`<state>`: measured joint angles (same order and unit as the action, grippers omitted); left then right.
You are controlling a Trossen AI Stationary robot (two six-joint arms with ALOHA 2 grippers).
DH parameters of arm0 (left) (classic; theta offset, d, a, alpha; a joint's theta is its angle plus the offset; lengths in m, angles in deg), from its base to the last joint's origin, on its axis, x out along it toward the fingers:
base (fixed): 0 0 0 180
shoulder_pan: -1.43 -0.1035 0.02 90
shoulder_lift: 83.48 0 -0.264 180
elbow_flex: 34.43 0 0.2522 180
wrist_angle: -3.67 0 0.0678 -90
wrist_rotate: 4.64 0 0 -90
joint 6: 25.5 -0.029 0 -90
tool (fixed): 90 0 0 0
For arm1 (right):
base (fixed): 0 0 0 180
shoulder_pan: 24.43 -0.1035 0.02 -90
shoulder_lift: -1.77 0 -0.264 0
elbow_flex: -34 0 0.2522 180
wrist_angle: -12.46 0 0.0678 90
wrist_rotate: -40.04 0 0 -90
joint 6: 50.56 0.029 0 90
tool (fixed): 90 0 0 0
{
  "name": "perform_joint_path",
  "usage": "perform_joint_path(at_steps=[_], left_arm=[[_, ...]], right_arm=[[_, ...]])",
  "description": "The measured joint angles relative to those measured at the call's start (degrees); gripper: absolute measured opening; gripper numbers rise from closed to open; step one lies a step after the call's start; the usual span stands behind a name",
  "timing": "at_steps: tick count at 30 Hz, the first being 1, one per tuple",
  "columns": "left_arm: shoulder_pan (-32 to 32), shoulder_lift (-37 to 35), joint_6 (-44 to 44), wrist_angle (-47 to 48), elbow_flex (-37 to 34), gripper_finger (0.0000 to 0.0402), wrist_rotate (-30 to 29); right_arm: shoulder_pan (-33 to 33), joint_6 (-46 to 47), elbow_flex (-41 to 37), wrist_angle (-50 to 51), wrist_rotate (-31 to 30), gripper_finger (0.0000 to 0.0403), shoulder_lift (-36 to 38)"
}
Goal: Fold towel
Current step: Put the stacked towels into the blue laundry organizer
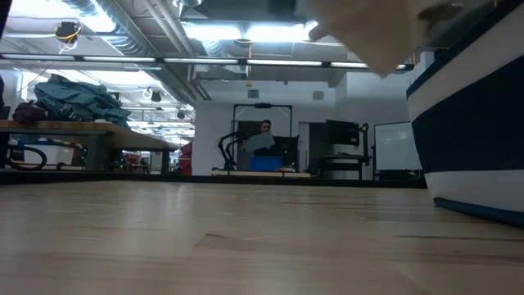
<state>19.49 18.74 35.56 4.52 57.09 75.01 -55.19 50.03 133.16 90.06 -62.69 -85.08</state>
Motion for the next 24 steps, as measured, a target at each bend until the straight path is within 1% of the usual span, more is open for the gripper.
perform_joint_path(at_steps=[4,11,14,19,21,24], left_arm=[[-0.4,3.8,0.2,-0.3,5.3,0.0029,1.4],[-1.3,9.8,0.2,0.2,15.5,0.0029,1.7],[-1.2,13.7,0.2,0.5,20.8,0.0029,1.9],[-0.5,21.0,2.1,0.0,28.8,0.0029,4.2],[-0.5,23.4,2.9,-0.3,31.1,0.0029,4.4],[-0.4,25.6,3.5,-0.6,32.7,0.0029,4.8]], right_arm=[[-3.8,5.6,0.0,4.1,-2.3,0.0014,2.1],[-9.3,13.2,0.0,7.9,-3.2,0.0014,4.5],[-11.4,15.9,0.0,9.0,-2.4,0.0014,5.3],[-15.4,21.2,0.0,12.3,-0.1,0.0014,5.9],[-17.3,23.9,-0.1,14.2,1.1,0.0014,5.7],[-20.0,28.0,-0.9,15.1,1.4,0.0014,5.5]])
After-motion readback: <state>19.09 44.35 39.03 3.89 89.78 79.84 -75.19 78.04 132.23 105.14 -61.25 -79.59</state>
